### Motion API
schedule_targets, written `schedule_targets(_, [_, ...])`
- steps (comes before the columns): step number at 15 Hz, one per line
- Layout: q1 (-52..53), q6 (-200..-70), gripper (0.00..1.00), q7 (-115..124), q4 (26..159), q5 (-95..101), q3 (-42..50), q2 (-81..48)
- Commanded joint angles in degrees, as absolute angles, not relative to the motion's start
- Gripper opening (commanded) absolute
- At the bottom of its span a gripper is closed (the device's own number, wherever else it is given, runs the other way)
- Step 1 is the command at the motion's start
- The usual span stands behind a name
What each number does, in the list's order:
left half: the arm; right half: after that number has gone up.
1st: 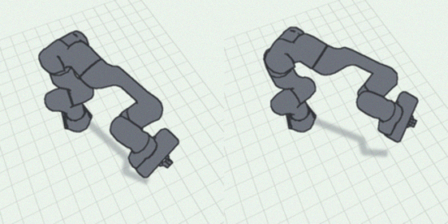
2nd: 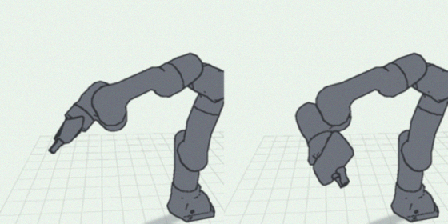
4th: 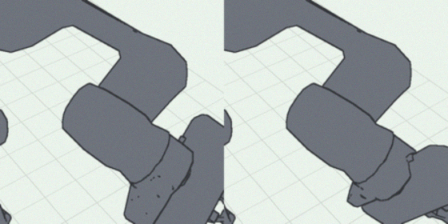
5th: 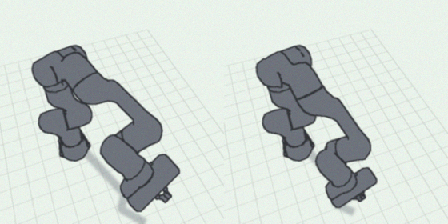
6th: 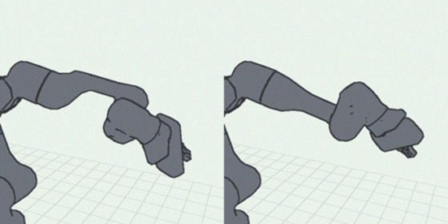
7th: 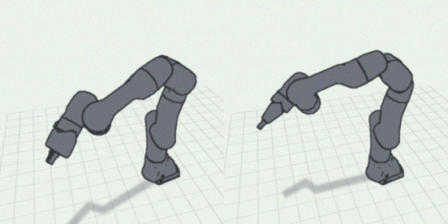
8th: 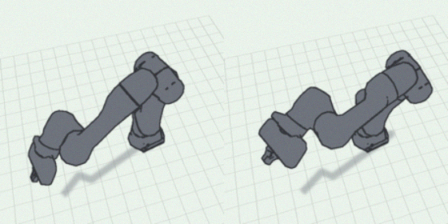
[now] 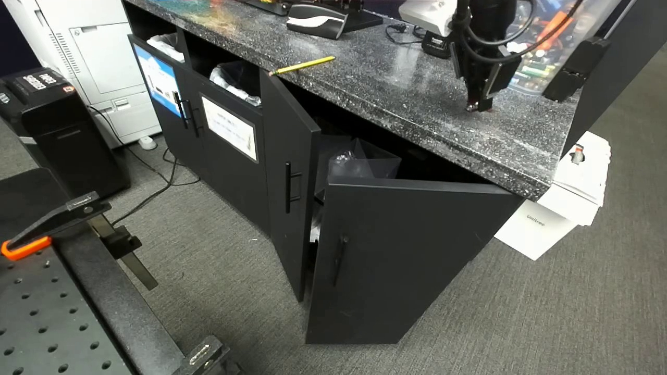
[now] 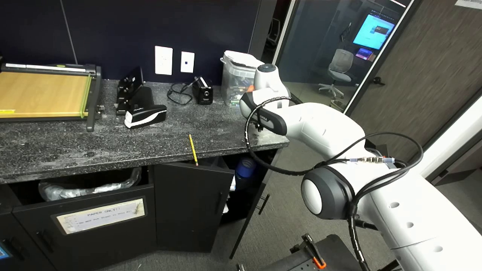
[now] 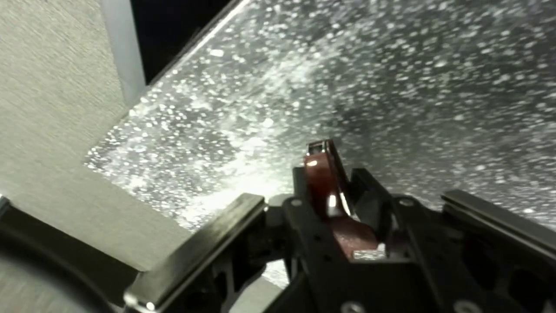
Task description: Move the stapler
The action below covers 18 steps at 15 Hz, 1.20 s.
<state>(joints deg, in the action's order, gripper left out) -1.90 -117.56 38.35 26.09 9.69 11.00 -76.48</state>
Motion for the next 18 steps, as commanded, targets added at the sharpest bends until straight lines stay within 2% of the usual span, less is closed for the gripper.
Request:
schedule_targets(1, [-4.3,-115.1,0.07,41.3,23.7,8.9,12.4,-78.1])
schedule_targets(10, [-7.8,-114.4,0.07,41.7,25.5,8.7,12.4,-78.5])
schedule_targets(11, [-8.0,-114.2,0.55,41.1,25.6,8.3,11.9,-78.3])
schedule_targets(12, [-8.2,-113.9,0.56,40.3,25.6,7.8,11.4,-78.2])
schedule_targets(18, [-9.8,-108.5,0.98,30.6,26.6,2.9,7.0,-75.6])
